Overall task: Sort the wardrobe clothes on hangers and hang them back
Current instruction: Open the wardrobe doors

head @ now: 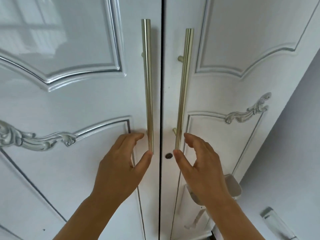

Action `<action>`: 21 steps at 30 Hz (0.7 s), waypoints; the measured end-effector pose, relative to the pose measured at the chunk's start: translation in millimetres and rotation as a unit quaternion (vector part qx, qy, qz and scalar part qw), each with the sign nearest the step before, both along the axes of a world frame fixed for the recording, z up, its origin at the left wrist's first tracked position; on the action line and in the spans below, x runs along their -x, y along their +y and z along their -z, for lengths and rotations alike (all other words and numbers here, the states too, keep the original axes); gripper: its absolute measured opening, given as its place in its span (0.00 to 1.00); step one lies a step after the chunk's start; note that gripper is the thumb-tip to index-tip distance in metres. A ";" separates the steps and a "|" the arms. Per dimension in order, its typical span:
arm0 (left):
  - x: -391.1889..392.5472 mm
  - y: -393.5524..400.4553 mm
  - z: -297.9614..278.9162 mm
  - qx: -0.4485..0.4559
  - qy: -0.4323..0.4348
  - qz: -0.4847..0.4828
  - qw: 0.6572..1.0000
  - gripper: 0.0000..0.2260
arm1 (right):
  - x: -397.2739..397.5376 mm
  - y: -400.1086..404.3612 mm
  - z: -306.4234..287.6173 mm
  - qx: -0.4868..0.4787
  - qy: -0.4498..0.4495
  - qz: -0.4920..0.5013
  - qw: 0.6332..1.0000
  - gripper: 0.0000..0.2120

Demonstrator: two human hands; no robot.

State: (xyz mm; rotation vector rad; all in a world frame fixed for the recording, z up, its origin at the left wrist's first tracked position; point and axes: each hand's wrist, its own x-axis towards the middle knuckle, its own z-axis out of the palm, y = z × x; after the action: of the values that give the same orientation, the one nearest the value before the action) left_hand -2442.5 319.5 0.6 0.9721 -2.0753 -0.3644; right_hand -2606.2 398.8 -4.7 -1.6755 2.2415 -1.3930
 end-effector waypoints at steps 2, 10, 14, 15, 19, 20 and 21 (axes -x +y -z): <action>1.8 0.8 -4.0 0.010 0.027 -0.016 0.999 0.24 | 2.5 -10.0 -6.0 0.016 -0.021 -0.016 1.000 0.26; 7.2 19.3 -17.3 0.042 0.020 -0.070 0.997 0.20 | 5.9 -26.3 -17.6 0.026 -0.156 -0.146 0.977 0.32; 12.2 35.1 -26.0 0.049 -0.010 -0.074 0.996 0.20 | 11.7 -19.7 -18.6 0.007 -0.157 -0.189 0.969 0.29; 12.0 37.4 -28.0 0.051 -0.018 -0.070 0.996 0.20 | 13.0 -18.7 -18.9 0.005 -0.158 -0.197 0.968 0.29; 5.5 47.6 -36.5 0.067 -0.041 -0.047 0.996 0.21 | 15.4 -10.3 -22.2 0.000 -0.176 -0.218 0.960 0.29; 4.0 49.3 -38.3 0.067 -0.043 -0.038 0.996 0.21 | 15.7 -7.3 -22.4 0.001 -0.180 -0.221 0.958 0.28; 2.6 51.3 -40.1 0.067 -0.046 -0.028 0.996 0.22 | 15.6 -3.4 -22.2 0.001 -0.181 -0.223 0.958 0.28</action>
State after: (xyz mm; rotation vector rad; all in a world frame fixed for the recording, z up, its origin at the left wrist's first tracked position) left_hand -2445.1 370.8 40.7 0.9808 -2.1212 -0.1517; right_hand -2621.8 395.4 17.5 -1.6246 1.5505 -1.4351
